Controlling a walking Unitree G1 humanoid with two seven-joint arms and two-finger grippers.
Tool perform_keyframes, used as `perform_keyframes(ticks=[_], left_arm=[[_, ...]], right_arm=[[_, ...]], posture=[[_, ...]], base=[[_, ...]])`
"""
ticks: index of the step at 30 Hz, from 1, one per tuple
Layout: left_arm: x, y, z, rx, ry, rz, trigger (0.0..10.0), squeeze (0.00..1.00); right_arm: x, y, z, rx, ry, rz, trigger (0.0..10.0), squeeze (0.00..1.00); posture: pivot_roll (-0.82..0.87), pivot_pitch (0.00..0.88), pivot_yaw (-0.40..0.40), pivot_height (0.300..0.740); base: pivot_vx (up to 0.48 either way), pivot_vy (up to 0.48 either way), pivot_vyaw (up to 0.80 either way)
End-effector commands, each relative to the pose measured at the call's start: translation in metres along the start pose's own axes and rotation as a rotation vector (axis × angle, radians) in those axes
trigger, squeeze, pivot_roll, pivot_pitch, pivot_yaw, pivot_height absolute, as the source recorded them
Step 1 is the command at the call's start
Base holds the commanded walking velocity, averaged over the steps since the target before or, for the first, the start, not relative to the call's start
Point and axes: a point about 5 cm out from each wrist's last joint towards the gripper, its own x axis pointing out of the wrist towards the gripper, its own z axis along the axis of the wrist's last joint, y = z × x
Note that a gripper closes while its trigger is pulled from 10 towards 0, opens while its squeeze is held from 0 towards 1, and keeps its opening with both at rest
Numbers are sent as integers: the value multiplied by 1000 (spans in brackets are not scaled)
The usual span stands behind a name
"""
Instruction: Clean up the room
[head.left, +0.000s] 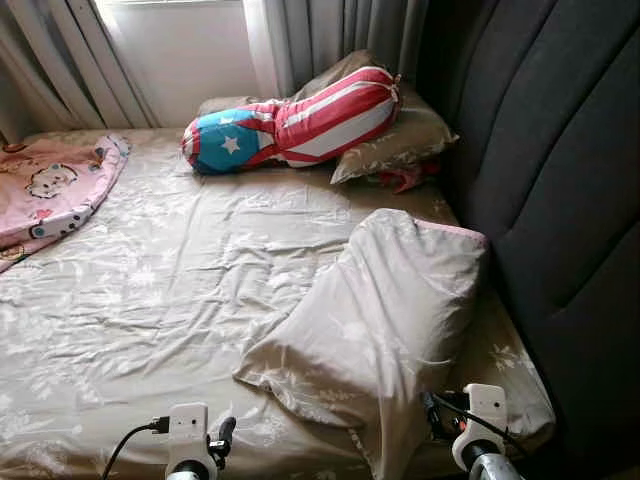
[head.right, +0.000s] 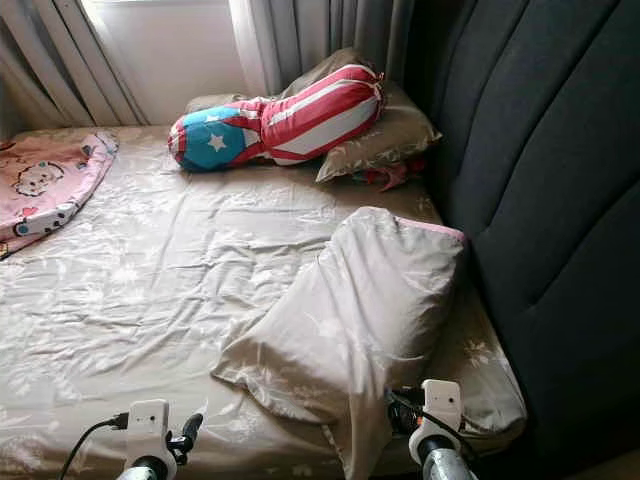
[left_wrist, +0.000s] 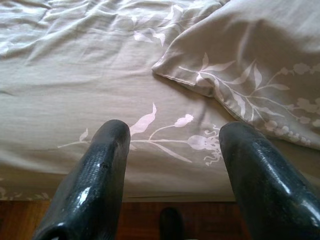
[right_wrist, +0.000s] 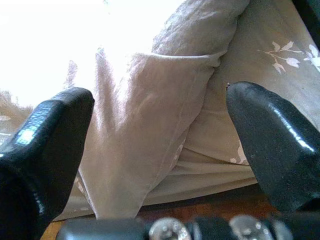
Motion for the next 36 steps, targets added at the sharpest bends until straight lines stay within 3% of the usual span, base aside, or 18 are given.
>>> perform_keyframes(ticks=[1,3,4,5,6,7,12,27,36], left_arm=[[0,1,-2,2,28,3,10000,0],[0,1,-4,12,48,6,10000,0],[0,1,-5,15,67,15,10000,0],[0,1,-5,15,67,15,10000,0],[0,2,-7,22,83,23,10000,0],[0,2,-8,26,94,30,10000,0],[0,2,-9,19,101,31,10000,0],[0,3,-13,-1,149,36,10000,0],[0,3,-14,5,168,44,10000,0]], right_arm=[[1,0,3,4,-16,-3,10000,0],[1,-1,3,4,-15,-6,10000,0],[10,4,19,-10,-55,2,10000,0],[10,4,19,-10,-55,2,10000,0],[35,22,71,-33,-185,31,10000,0],[44,33,98,-42,-245,44,10000,0],[46,35,102,-44,-253,46,10000,0],[45,29,86,-45,-144,31,10000,0],[43,26,80,-51,-117,22,10000,0]], posture=[[-36,19,18,740],[-38,27,14,740],[-38,27,14,740],[-38,27,14,740],[-34,30,12,740],[-34,30,12,740],[-34,30,12,740],[-41,38,12,740],[-40,41,12,740]], base=[[0,0,0],[0,0,0],[0,0,0],[0,0,0],[0,0,0],[0,0,0],[0,0,0],[0,0,0],[0,368,0]])
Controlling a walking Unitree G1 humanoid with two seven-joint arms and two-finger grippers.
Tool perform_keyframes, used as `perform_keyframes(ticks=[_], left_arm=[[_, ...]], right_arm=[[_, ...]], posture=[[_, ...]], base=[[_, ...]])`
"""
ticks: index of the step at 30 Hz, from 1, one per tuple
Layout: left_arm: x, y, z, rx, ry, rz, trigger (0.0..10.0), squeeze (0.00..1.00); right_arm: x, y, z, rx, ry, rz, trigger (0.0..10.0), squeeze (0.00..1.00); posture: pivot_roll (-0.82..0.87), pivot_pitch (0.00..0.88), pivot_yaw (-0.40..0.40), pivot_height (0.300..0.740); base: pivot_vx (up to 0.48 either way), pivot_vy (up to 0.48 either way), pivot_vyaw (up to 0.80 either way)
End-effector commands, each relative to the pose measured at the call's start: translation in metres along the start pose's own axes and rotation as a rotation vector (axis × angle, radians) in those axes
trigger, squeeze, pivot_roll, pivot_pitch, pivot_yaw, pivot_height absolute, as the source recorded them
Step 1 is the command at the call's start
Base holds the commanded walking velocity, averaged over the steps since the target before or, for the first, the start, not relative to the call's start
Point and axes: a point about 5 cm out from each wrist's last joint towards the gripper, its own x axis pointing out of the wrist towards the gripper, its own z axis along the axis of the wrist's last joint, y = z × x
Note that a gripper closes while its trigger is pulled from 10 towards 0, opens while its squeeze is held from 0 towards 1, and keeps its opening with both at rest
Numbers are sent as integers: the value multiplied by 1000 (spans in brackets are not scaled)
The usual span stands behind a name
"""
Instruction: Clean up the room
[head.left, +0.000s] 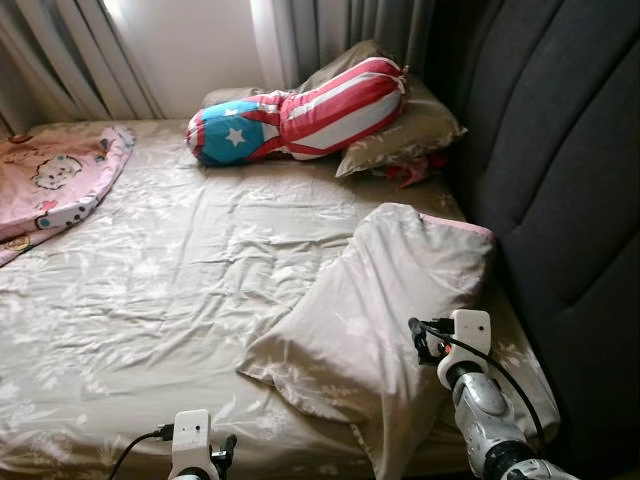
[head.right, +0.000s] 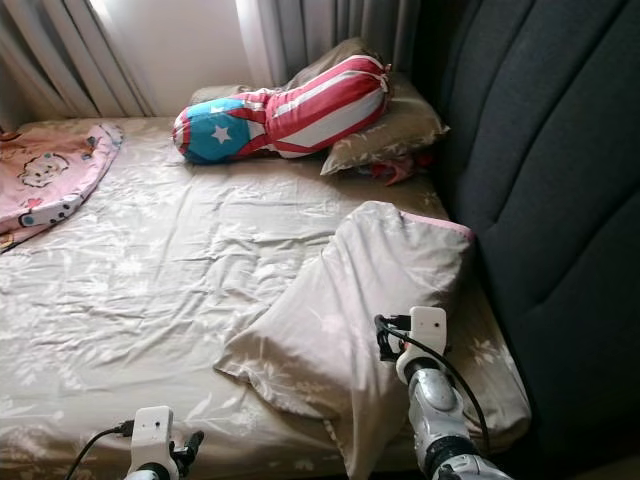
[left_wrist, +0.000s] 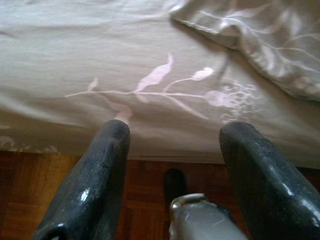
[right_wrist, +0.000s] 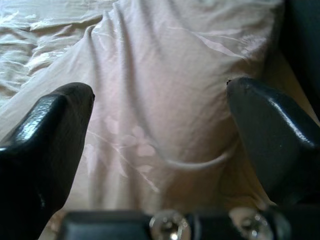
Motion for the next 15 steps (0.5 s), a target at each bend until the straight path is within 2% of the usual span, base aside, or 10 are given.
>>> perform_keyframes(ticks=[1,15], left_arm=[[-1,5,-3,11,21,18,10000,0],[-1,5,-2,9,14,19,10000,0]], right_arm=[[-1,5,-6,1,29,10,10000,0],[-3,6,-15,-1,93,4,10000,0]], posture=[[-40,41,12,740],[-37,41,14,740]], base=[[0,0,0],[0,0,0]])
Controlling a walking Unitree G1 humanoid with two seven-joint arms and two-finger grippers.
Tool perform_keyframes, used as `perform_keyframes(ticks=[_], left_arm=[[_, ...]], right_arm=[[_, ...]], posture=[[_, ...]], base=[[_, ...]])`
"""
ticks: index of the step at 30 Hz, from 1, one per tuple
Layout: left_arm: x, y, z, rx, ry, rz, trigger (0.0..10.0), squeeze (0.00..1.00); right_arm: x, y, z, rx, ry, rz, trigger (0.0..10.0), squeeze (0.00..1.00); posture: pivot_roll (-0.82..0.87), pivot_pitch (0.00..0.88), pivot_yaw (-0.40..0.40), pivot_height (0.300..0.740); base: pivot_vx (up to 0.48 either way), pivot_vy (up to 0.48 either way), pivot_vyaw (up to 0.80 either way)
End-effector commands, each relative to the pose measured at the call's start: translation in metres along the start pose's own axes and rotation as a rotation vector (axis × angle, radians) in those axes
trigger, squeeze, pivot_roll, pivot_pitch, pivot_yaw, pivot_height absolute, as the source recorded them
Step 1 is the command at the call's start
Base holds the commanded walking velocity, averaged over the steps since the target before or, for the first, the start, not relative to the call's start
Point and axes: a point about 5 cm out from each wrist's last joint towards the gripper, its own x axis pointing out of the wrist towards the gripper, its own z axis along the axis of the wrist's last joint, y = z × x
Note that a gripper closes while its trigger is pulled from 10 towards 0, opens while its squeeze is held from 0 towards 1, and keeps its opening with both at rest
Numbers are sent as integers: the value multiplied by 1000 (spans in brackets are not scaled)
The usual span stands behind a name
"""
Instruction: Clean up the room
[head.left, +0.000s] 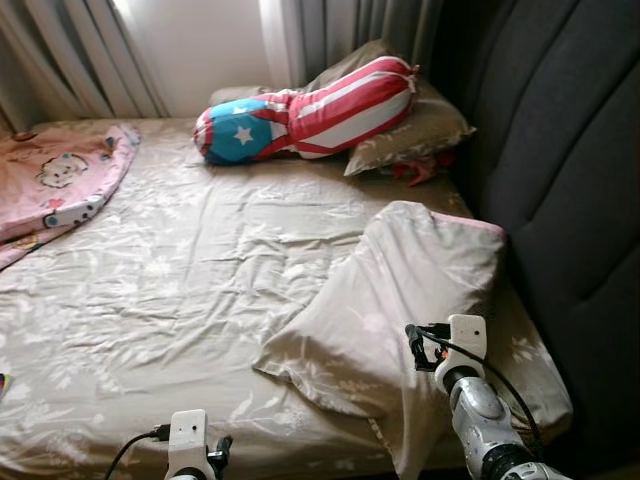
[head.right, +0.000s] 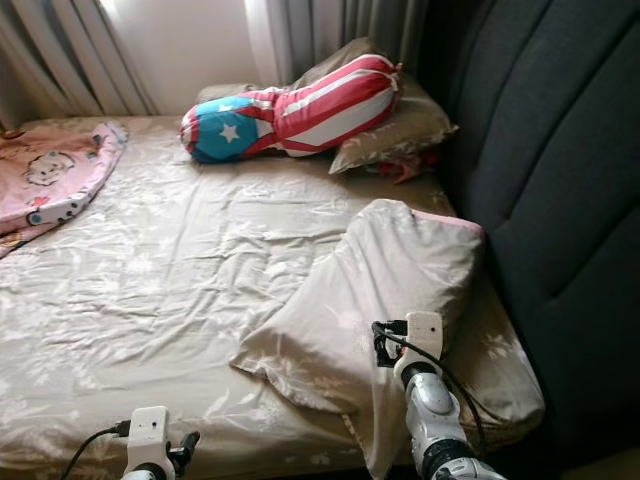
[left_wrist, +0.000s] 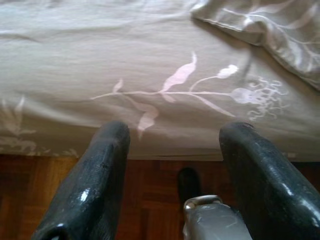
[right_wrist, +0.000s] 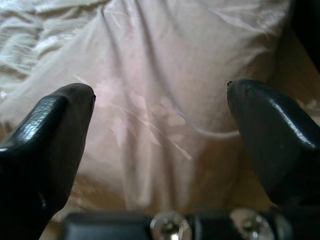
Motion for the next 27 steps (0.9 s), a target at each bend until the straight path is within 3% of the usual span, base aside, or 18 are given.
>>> perform_keyframes(ticks=[1,11,14,18,27], left_arm=[[-1,1,-2,2,15,1,10000,0],[-1,1,-3,-6,23,6,10000,0],[-1,1,-3,-6,24,7,10000,0],[-1,1,-3,-8,24,6,10000,0],[-1,2,-4,-3,29,6,10000,0]], right_arm=[[-2,-1,-8,-7,48,-4,10000,0],[-10,-6,-26,-78,144,25,10000,0],[-11,-8,-29,-55,154,20,10000,0],[-13,-10,-34,-33,183,19,10000,0],[-19,-14,-47,-52,251,5,10000,0]], posture=[[-37,41,14,740],[-39,45,16,740],[-38,44,16,740],[-41,45,18,740],[-38,48,19,740]], base=[[0,0,0],[0,0,160],[0,0,800],[0,0,0],[291,0,0]])
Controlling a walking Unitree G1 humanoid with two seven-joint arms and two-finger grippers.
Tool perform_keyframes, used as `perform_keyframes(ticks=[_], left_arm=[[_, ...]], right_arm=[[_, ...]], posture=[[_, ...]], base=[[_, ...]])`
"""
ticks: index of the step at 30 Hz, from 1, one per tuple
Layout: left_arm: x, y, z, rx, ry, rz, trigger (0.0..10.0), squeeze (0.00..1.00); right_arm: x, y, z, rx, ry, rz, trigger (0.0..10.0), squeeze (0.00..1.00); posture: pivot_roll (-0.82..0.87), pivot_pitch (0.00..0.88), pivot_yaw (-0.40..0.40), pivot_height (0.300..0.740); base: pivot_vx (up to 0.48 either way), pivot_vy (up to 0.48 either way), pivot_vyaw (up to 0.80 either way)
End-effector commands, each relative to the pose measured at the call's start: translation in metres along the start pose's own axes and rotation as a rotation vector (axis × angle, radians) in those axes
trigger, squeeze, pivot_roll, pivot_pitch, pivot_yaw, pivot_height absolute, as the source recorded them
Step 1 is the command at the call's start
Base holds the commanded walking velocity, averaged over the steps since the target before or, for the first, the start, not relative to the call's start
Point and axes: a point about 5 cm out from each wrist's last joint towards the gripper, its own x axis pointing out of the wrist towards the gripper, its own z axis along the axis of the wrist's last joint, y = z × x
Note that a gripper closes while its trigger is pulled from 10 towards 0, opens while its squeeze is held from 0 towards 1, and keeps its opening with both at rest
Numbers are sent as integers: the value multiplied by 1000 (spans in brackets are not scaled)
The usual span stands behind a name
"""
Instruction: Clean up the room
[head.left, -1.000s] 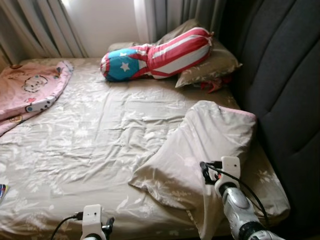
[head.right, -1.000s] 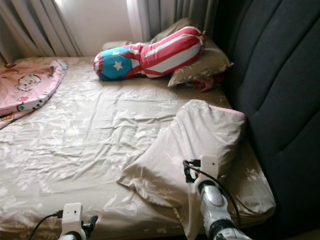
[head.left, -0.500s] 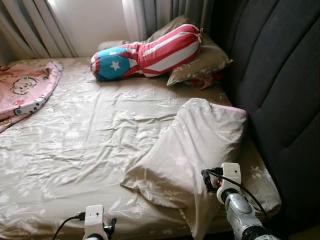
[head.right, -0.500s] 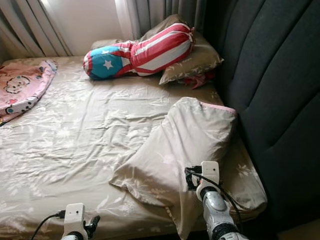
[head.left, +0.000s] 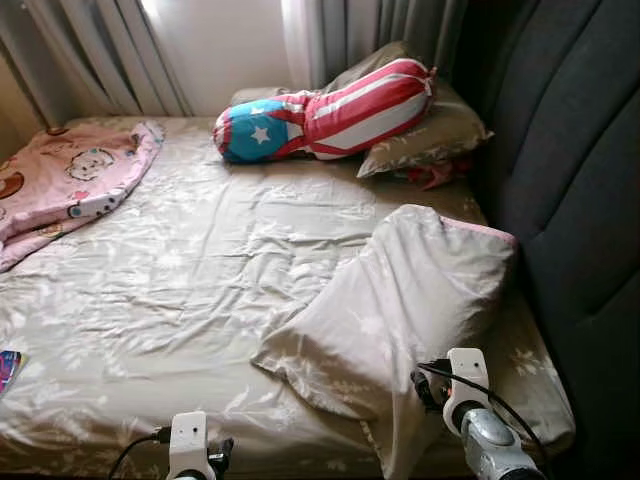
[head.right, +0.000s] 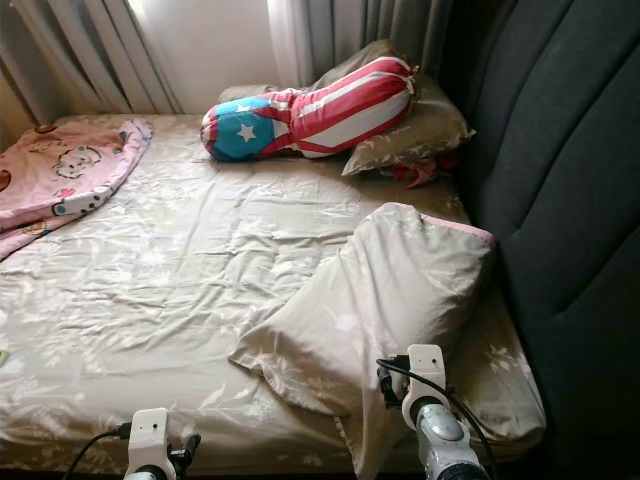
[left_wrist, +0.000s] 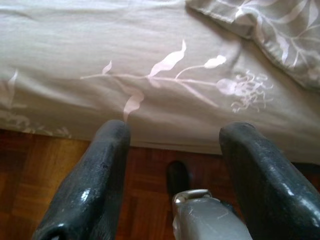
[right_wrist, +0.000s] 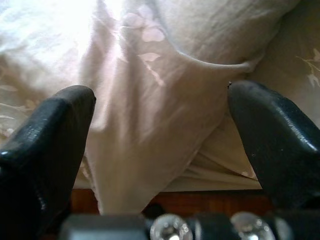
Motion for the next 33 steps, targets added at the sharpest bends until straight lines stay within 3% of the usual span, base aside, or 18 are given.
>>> perform_keyframes(ticks=[1,5,10,13,21,26,33], left_arm=[[0,3,-1,4,9,7,10000,0],[0,3,-1,6,11,8,10000,0],[0,3,-1,6,12,7,10000,0],[0,3,-1,6,12,9,10000,0],[0,3,-1,13,12,10,10000,0],[-2,5,-5,20,18,12,10000,0],[-8,10,-16,49,39,8,10000,0]], right_arm=[[1,3,0,-1,9,6,10000,0],[1,5,1,-23,17,22,10000,0],[1,8,0,-53,9,46,10000,0],[1,8,0,-6,15,24,10000,0],[2,9,-1,-13,22,16,10000,0],[2,10,-5,74,64,-27,10000,0],[1,14,-14,89,136,-51,10000,0]], posture=[[-38,48,19,740],[-41,48,19,740],[-41,50,18,740],[-41,51,18,740],[-40,64,19,740],[-49,103,30,740],[-50,144,43,740]], base=[[304,0,0],[330,0,0],[355,0,715],[80,0,183],[0,0,0],[0,0,0],[0,0,0]])
